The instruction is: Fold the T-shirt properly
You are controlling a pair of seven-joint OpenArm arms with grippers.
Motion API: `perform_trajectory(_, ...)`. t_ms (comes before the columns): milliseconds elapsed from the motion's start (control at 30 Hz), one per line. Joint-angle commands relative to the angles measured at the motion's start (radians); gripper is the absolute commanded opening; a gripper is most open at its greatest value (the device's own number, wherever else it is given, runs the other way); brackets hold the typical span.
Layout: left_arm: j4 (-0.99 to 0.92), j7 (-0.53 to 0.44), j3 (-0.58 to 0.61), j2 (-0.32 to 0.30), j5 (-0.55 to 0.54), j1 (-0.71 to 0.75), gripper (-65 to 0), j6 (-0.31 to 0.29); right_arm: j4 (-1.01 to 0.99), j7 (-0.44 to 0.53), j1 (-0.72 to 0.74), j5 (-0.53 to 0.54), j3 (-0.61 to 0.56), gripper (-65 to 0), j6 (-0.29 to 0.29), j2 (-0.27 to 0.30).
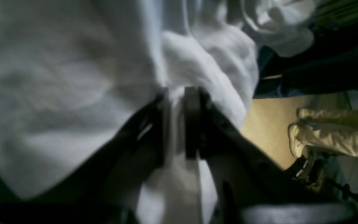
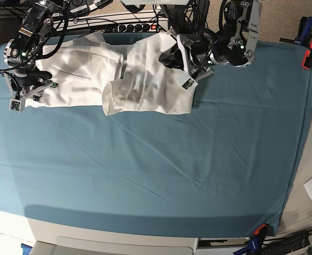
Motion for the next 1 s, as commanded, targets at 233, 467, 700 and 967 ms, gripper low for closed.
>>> perform_trajectory(233,0.016,-0.044,0.176,0.011,-0.010,-0.010,-54.2,-0.034,0.014,0.027,0.006,0.002,0.004,-44.4,0.000,0.014)
perform_trajectory(467,0.121,-0.043,0.185,0.010,-0.004,-0.071,-44.2,-0.053,0.014,0.024,0.006,0.011,0.004,-44.4,0.029,0.014)
perform_trajectory(700,0.359,-0.081,-0.066,-0.035,0.127,-0.086,-44.3,0.009,0.014,0.016,0.006,0.040,0.014,-43.4,0.045,0.051)
perform_trajectory(967,0.377,-0.077,-0.441,-0.226,0.043,-0.006,-44.3,0.011,-0.077,-0.083,0.006,0.348,0.338,-32.2,0.146,0.222)
